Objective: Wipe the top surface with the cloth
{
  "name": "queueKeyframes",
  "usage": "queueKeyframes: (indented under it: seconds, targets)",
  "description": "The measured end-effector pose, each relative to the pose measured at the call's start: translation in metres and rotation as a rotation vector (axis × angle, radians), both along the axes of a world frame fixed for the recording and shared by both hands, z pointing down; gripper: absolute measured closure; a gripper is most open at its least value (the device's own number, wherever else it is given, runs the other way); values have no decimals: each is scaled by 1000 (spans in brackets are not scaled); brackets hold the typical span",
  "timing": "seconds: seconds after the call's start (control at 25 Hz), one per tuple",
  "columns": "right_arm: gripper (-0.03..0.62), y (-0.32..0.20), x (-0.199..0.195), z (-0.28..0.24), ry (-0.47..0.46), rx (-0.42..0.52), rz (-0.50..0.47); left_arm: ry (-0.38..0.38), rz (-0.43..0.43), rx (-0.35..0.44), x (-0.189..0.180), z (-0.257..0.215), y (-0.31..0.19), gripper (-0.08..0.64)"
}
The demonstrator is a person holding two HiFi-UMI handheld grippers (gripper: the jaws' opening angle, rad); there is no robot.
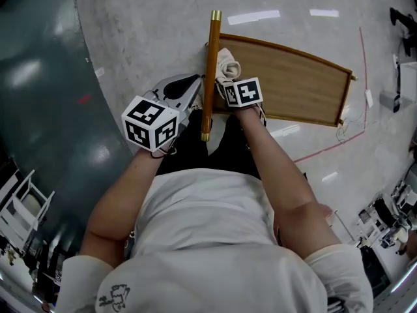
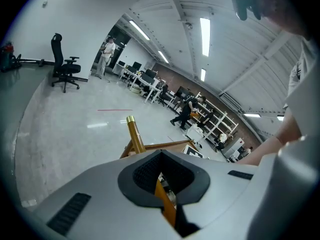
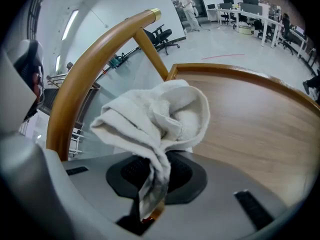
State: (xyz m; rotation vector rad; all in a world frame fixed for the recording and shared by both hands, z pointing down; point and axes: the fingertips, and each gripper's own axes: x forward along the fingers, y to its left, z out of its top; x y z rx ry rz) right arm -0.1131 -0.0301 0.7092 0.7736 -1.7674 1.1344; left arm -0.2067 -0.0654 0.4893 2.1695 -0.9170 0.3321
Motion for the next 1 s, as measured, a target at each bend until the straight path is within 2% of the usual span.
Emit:
queueKeyframes:
  seconds: [0.16, 0.28, 0.48, 0.68, 1.0]
  targets:
    - [518, 20, 1, 0, 6, -40, -71, 1, 29, 10, 7, -7, 5, 552]
    - [518, 27, 12, -9, 11, -11, -100, 1, 55, 22, 18, -14, 6, 552]
    - [518, 32, 40, -42, 5, 75, -68, -3, 69, 42, 40, -29, 11, 552]
    - [518, 32, 67, -93, -30, 205, -57, 3, 63, 76, 65, -52, 14, 552]
    - [518, 49, 118, -169, -101, 363, 23, 11, 147, 173, 122, -110, 42, 552]
